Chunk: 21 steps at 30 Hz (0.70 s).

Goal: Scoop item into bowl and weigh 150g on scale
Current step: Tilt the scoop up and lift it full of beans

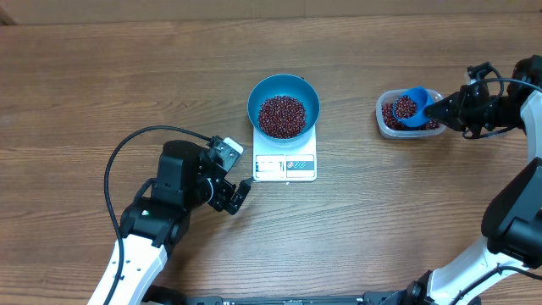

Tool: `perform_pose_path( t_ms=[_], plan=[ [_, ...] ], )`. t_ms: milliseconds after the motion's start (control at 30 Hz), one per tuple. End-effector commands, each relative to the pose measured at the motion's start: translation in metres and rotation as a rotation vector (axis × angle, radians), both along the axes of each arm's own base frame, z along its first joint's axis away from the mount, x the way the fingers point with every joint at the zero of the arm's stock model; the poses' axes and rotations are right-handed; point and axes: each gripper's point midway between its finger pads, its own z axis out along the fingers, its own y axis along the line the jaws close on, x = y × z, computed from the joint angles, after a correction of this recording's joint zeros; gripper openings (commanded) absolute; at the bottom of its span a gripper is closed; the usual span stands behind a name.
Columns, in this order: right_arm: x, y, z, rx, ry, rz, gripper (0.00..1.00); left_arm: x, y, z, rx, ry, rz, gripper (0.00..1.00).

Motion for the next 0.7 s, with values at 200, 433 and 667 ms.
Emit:
perform_pose_path(
  t_ms=[200, 433, 667],
  plan=[
    [-0.002, -0.009, 0.019, 0.094, -0.074, -0.024, 0.04, -0.001, 0.001, 0.001, -0.003, -0.007, 0.002, 1.0],
    [-0.007, 0.002, 0.038, 0.191, -0.169, 0.041, 0.04, -0.001, 0.001, 0.001, -0.003, -0.007, 0.002, 1.0],
    [-0.011, 0.016, 0.056, 0.292, -0.226, 0.069, 0.04, -0.001, 0.001, 0.001, -0.004, -0.007, 0.002, 1.0]
  ],
)
